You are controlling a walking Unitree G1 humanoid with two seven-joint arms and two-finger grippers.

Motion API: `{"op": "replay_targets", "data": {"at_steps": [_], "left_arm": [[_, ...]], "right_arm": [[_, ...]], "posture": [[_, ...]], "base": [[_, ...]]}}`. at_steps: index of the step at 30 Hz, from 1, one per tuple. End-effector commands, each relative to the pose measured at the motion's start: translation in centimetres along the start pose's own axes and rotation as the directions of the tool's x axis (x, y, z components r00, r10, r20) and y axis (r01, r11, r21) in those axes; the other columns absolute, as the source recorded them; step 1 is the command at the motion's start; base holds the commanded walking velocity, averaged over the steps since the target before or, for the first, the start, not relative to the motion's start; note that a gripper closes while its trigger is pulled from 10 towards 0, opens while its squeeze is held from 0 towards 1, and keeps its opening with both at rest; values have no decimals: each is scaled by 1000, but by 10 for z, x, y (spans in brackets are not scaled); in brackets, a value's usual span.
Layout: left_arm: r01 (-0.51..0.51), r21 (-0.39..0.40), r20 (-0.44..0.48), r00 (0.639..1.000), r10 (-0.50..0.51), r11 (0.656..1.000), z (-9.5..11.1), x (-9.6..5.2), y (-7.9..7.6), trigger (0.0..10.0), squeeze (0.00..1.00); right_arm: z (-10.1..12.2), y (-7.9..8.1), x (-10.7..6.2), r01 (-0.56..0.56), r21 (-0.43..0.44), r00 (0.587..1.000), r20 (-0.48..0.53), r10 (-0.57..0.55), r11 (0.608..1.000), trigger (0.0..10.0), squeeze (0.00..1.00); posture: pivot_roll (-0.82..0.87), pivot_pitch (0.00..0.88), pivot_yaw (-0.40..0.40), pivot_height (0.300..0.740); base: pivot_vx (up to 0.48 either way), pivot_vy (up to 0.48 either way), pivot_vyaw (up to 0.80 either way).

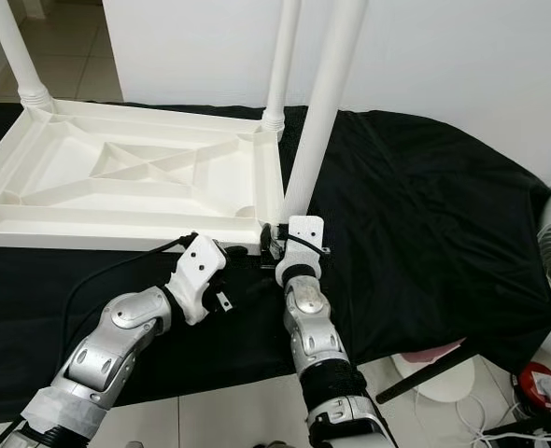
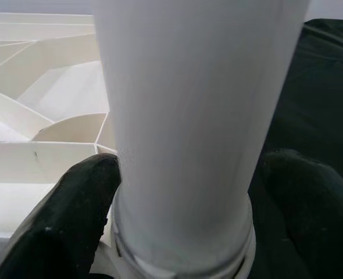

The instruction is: Building children table

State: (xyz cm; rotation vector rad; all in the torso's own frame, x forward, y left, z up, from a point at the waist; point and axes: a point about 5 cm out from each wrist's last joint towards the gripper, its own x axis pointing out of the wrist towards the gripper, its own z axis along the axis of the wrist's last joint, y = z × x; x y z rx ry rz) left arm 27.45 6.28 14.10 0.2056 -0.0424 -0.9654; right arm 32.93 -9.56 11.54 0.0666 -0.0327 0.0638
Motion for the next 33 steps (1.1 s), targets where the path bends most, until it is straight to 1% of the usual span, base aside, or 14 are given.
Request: {"op": "replay_targets", "data": {"at_steps": [1,3,5,7,8,12,16,21,25,27,29,30,31,33], "left_arm": [[-13,10,-6,1000,13,1000,-1,1,-3,10000,0],[-13,11,-6,1000,13,1000,-1,1,-3,10000,0],[-16,9,-4,1000,16,1000,-1,1,-2,10000,0],[-16,9,-4,1000,16,1000,-1,1,-2,10000,0],[-16,10,-3,1000,16,1000,-1,2,-2,10000,0],[-16,11,-2,1000,16,1000,0,2,-2,10000,0],[-14,14,-1,1000,14,1000,0,3,-1,10000,0],[-14,16,-1,1000,14,1000,1,4,0,10000,0],[-16,17,1,1000,16,1000,1,4,1,10000,0],[-20,19,2,1000,20,1000,2,4,2,10000,0],[-20,19,2,1000,20,1000,2,4,2,10000,0],[-25,21,2,1000,25,999,2,3,3,10000,0],[-28,21,2,1000,28,999,2,3,4,10000,0],[-30,20,2,1000,30,999,2,3,4,10000,0]], "right_arm": [[-6,-7,-7,-14,-11,1000,-20,14,1000,10000,1000],[-6,-9,-8,-18,-13,1000,-18,18,1000,10000,1000],[-6,-19,-12,-58,-27,998,-10,58,998,10000,1000],[-6,-20,-12,-66,-27,998,-10,65,997,10000,1000],[-5,-25,-12,-100,-13,995,-13,100,995,10000,0],[0,-35,-9,-169,-15,986,-3,169,986,10000,0],[12,-51,-1,-274,-73,961,18,276,959,10000,0],[19,-54,4,-366,-118,929,20,370,923,10000,0],[22,-50,13,-460,-129,886,-13,463,878,10000,0],[22,-41,18,-535,-147,844,-42,535,832,10000,0],[22,-41,18,-535,-147,844,-42,535,832,10000,0],[20,-33,20,-594,-160,804,-79,589,789,10000,0],[19,-31,21,-607,-161,795,-95,600,778,7922,0],[18,-30,22,-616,-161,787,-105,607,771,7922,0]], "posture": [[101,24,-115,740],[101,24,-115,740],[98,24,-117,740],[98,24,-117,740],[97,22,-117,740],[94,19,-114,740],[93,18,-111,740],[91,18,-108,740],[93,17,-105,740],[99,17,-106,740],[99,17,-106,740],[104,19,-107,740],[108,20,-109,740],[108,20,-109,740]], "base": [[0,0,0],[0,0,0],[0,0,0],[0,0,0],[0,0,0],[0,0,0],[0,0,0],[0,0,0],[0,0,0],[0,0,0],[0,0,0],[0,0,0],[0,0,0],[0,0,0]]}}
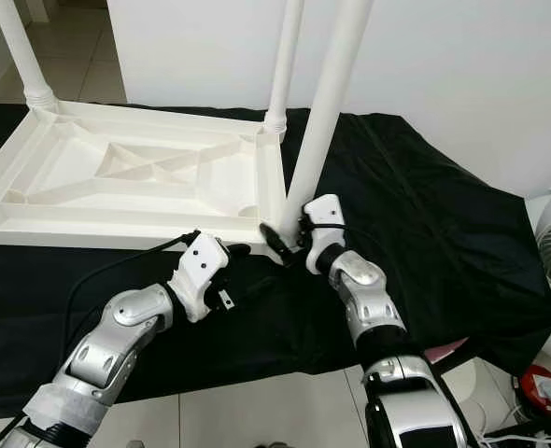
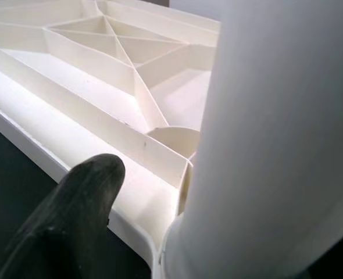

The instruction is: Building children table

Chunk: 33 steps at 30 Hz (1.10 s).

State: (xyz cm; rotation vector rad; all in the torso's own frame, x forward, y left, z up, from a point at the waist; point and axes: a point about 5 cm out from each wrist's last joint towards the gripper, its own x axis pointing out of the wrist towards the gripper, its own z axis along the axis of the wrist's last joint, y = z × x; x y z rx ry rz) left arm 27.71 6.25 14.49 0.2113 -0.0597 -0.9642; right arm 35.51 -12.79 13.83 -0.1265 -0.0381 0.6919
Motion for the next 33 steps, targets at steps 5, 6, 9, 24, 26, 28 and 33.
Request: {"op": "replay_targets", "data": {"at_steps": [5,6,9,24,26,28,33], "left_arm": [[-43,10,-9,999,44,999,-1,0,3,10000,0],[-47,11,-9,999,47,999,-1,0,4,10000,0],[-51,11,-9,999,51,999,0,0,4,10000,0],[-44,16,1,999,44,999,2,4,7,10000,0],[-44,16,1,999,44,999,2,4,7,10000,0],[-43,13,3,999,43,999,2,4,5,10000,0],[-37,6,4,999,37,999,2,5,3,10000,0]], "right_arm": [[-11,8,4,-87,5,994,-64,87,996,0,0],[-12,8,3,-94,7,993,-74,95,996,0,0],[-15,8,3,-106,13,991,-83,107,994,0,0],[-24,6,0,32,74,997,-72,-27,997,10000,0],[-24,6,0,51,76,996,-71,-46,996,10000,0],[-23,6,2,152,81,987,-68,-146,985,10000,0],[-20,11,3,314,143,949,-72,-306,939,10000,0]], "posture": [[117,22,-113,740],[120,24,-114,740],[120,24,-114,740],[104,24,-107,740],[104,24,-107,740],[104,27,-108,740],[99,30,-107,740]], "base": [[0,0,0],[0,0,0],[0,0,0],[0,0,0],[0,0,0],[0,0,0],[0,0,0]]}}
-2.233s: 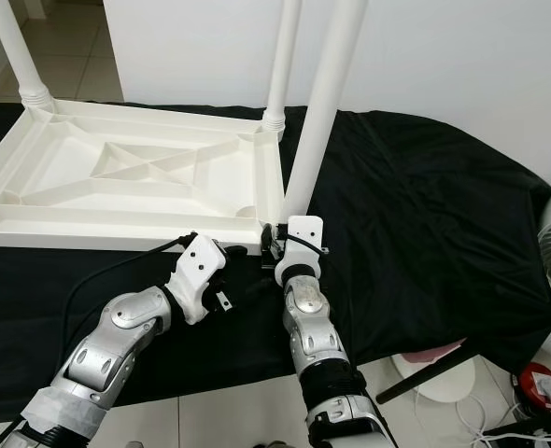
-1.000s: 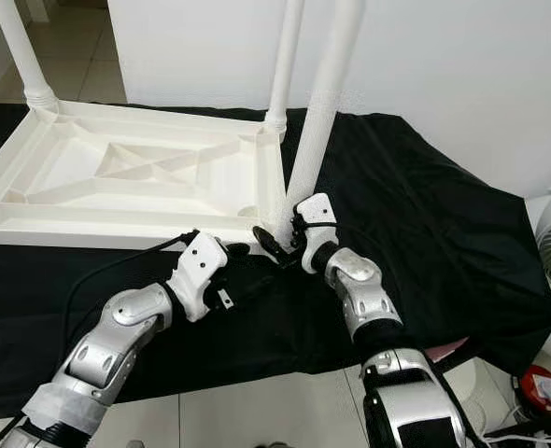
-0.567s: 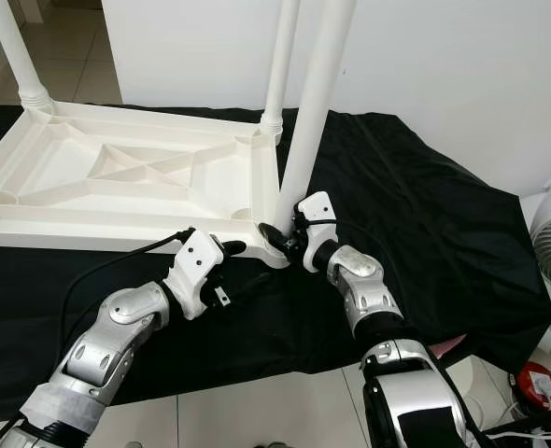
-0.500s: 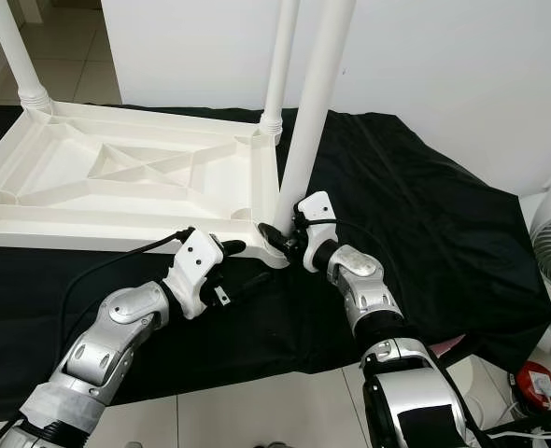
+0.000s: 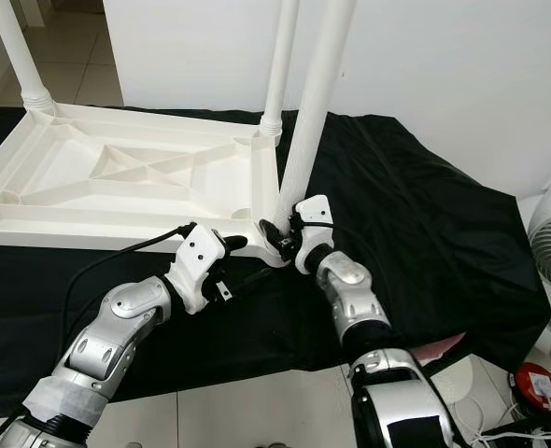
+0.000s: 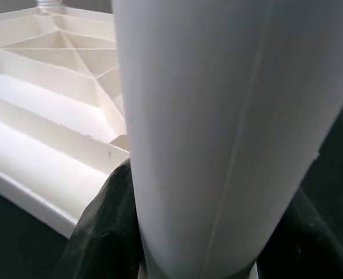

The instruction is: Building children table

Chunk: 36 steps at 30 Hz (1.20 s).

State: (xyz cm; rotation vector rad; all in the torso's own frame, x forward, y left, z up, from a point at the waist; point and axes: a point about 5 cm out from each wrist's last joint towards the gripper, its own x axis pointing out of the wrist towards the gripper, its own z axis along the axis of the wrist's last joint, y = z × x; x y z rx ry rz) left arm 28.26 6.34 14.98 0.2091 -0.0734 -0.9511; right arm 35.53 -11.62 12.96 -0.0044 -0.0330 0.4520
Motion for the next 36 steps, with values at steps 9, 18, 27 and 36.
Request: {"op": "replay_targets", "data": {"at_steps": [9,18,27,36], "left_arm": [[-8,-2,-3,1000,8,1000,-3,6,-5,10000,0],[-3,-6,2,1000,3,1000,-2,8,-7,10000,0],[-11,-6,-2,1000,11,1000,-4,6,-6,10000,0],[-9,-1,-1,1000,9,1000,-3,6,-5,10000,0]], "right_arm": [[-15,17,-14,316,21,948,-54,-314,949,10000,0],[-11,36,-19,336,76,942,-52,-333,939,10000,0],[-7,34,-25,321,85,947,-32,-320,943,10000,1000],[-4,22,-32,302,85,953,-13,-302,950,10000,1000]], "posture": [[71,32,-107,740],[66,33,-109,740],[80,27,-116,740],[81,17,-116,740]], "base": [[0,0,0],[0,0,0],[0,0,0],[0,0,0]]}}
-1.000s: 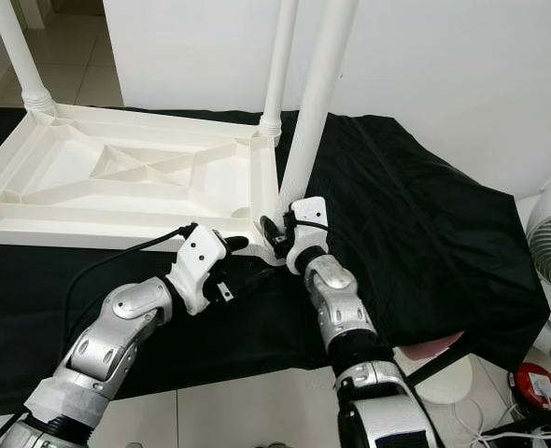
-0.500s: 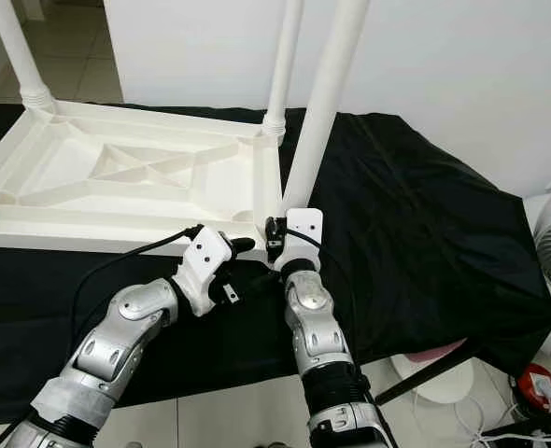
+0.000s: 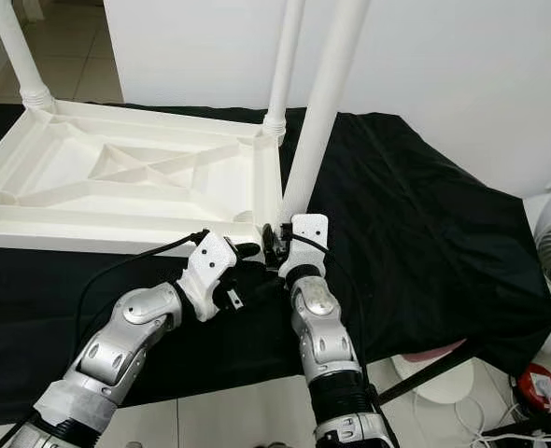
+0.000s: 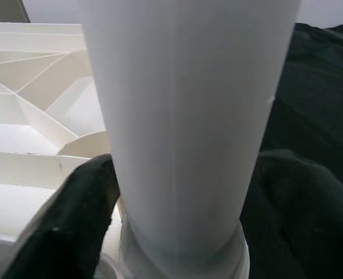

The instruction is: Building children table

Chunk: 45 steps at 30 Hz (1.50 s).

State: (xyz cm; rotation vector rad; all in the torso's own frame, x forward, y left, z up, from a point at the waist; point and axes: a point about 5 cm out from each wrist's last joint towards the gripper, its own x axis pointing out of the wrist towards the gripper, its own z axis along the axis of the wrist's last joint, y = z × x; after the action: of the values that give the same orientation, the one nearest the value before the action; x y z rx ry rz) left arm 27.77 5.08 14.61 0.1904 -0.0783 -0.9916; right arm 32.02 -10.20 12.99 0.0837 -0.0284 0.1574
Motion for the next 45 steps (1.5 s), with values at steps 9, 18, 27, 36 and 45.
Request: {"op": "replay_targets", "data": {"at_steps": [9,18,27,36,45], "left_arm": [[-47,21,-18,999,47,999,-3,-4,7,10000,0],[-111,48,-7,994,112,993,3,-13,30,10000,0],[-181,67,31,983,179,981,13,-20,54,10000,0],[-194,100,43,981,191,976,20,-24,66,10000,0],[-89,69,22,996,88,994,14,-29,52,10000,0]], "right_arm": [[-9,-16,-34,-3,1,1000,23,3,1000,10000,0],[-26,-14,-69,-157,-7,987,-42,157,988,10000,0],[-31,-10,-68,-240,-33,969,-74,237,970,10000,0],[-24,0,-60,-313,-22,949,-49,312,949,10000,0],[-16,-4,-56,-264,119,964,10,265,957,10000,0]], "posture": [[82,12,-118,740],[70,19,-108,740],[72,21,-101,740],[85,19,-99,740],[84,34,-101,740]], "base": [[0,0,0],[0,0,0],[0,0,0],[0,0,0],[0,0,0]]}}
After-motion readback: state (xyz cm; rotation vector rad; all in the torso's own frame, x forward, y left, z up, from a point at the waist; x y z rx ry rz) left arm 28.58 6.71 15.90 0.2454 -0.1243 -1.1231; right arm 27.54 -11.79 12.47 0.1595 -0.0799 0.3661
